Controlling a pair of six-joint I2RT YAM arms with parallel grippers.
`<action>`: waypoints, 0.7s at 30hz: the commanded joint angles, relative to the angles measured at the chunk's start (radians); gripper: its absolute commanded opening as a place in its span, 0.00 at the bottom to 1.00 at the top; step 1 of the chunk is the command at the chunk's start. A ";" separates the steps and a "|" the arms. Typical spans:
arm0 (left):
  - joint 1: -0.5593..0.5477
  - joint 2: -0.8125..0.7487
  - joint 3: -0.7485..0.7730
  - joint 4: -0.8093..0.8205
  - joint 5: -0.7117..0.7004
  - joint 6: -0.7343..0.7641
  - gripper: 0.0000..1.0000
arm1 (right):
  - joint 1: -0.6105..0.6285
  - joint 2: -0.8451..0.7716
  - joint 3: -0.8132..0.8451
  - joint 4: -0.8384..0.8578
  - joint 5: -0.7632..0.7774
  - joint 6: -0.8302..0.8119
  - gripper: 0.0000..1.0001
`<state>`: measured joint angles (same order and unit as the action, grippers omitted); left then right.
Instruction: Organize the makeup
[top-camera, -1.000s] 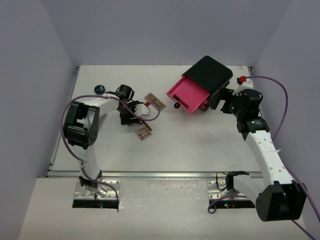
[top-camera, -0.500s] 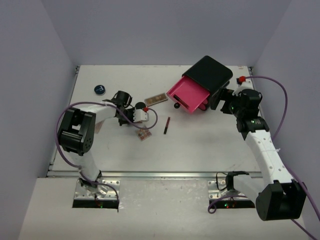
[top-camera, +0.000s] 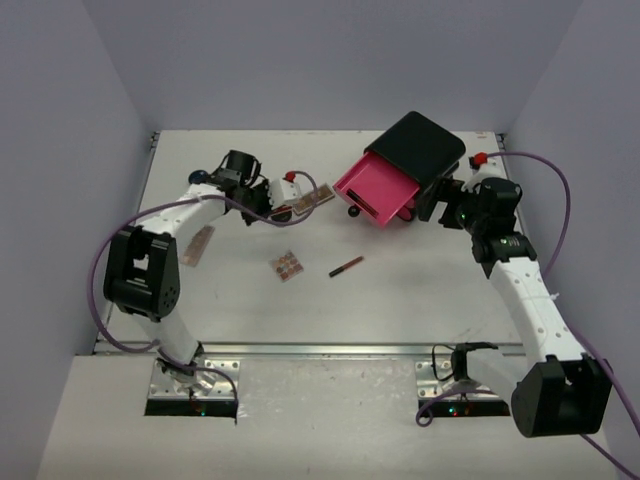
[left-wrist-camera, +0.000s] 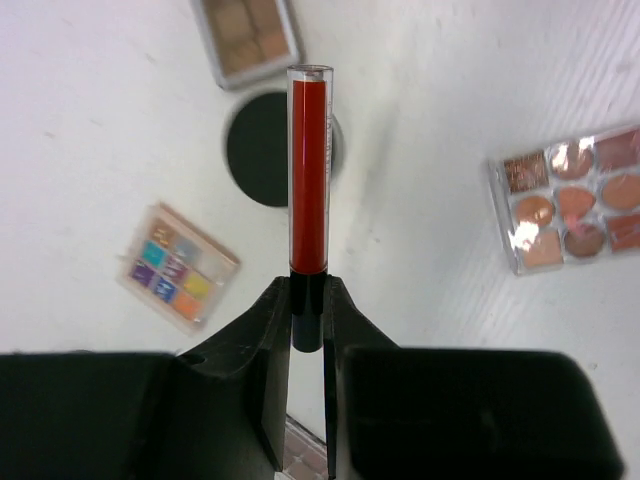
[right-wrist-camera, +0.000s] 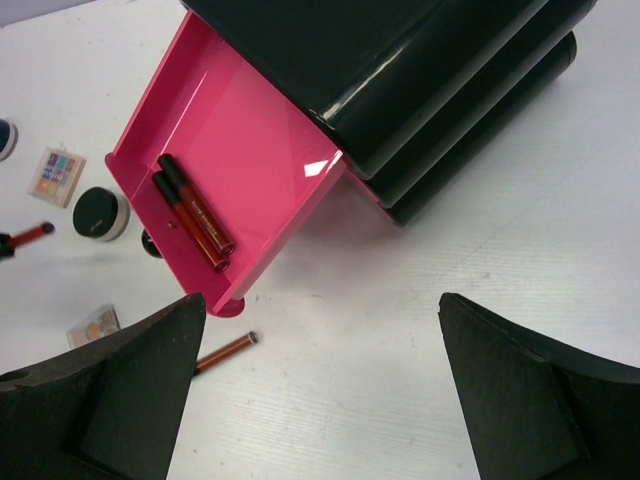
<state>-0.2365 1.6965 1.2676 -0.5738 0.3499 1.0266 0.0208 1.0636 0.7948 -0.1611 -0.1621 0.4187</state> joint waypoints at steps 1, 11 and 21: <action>-0.095 -0.092 0.156 0.086 0.079 -0.213 0.00 | -0.005 0.003 0.009 0.049 -0.036 0.012 0.99; -0.396 0.322 0.638 0.181 -0.222 -0.329 0.06 | 0.054 -0.042 -0.183 -0.108 -0.131 0.202 0.96; -0.422 0.352 0.398 0.519 -0.429 -0.109 0.16 | 0.465 0.080 -0.347 -0.164 0.307 0.568 0.99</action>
<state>-0.6587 2.1502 1.8117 -0.2886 0.0354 0.8067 0.3820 1.0795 0.4559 -0.3572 -0.0376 0.7723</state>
